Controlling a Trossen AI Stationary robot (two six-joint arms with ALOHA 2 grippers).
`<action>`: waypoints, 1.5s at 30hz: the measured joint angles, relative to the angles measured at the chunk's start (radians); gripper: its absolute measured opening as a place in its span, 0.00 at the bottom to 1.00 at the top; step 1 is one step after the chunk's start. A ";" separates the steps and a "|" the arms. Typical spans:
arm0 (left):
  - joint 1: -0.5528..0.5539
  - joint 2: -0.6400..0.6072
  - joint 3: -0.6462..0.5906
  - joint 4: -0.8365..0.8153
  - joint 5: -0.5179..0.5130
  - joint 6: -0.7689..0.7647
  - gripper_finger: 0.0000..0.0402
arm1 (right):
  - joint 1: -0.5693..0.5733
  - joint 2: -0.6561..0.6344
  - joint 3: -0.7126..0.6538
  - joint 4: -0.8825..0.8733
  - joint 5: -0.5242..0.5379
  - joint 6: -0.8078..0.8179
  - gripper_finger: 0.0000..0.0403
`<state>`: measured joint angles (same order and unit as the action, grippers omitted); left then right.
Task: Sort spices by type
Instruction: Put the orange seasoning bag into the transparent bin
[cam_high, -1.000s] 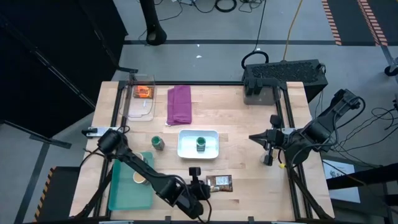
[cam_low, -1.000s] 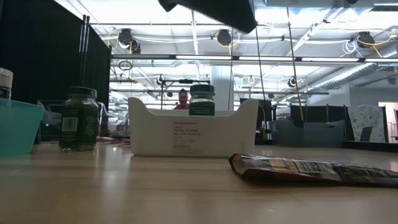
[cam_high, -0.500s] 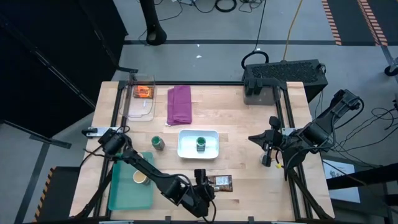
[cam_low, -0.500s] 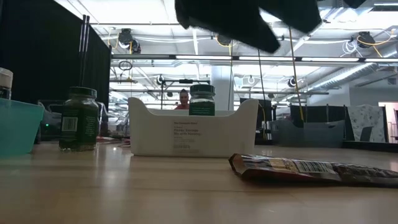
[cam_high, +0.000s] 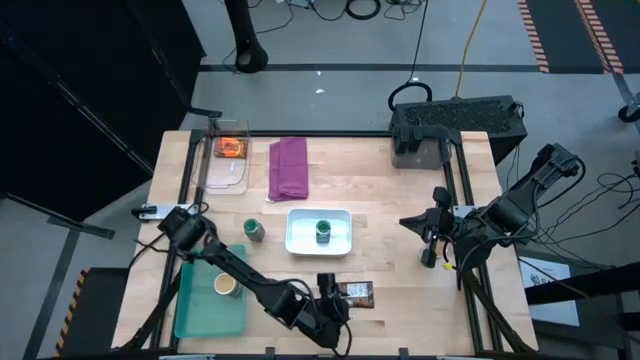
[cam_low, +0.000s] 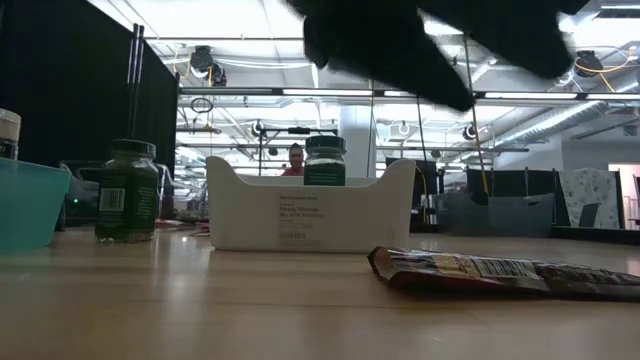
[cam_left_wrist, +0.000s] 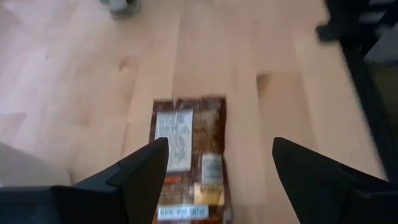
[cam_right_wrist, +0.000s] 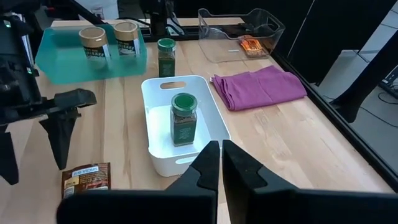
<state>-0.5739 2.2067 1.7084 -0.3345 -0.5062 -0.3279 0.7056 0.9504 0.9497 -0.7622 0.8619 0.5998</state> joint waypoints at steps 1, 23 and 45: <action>-0.003 0.006 0.000 -0.008 0.001 -0.003 0.73 | -0.002 0.000 0.000 0.000 0.000 -0.004 0.00; -0.025 0.066 -0.001 0.013 -0.072 -0.031 0.73 | -0.007 0.000 0.000 -0.014 0.000 -0.009 0.00; -0.001 0.148 0.001 -0.010 -0.078 -0.038 0.73 | -0.007 0.000 0.000 -0.017 0.003 0.019 0.00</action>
<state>-0.5747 2.3545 1.7092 -0.3443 -0.5846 -0.3655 0.6991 0.9508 0.9497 -0.7788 0.8650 0.6191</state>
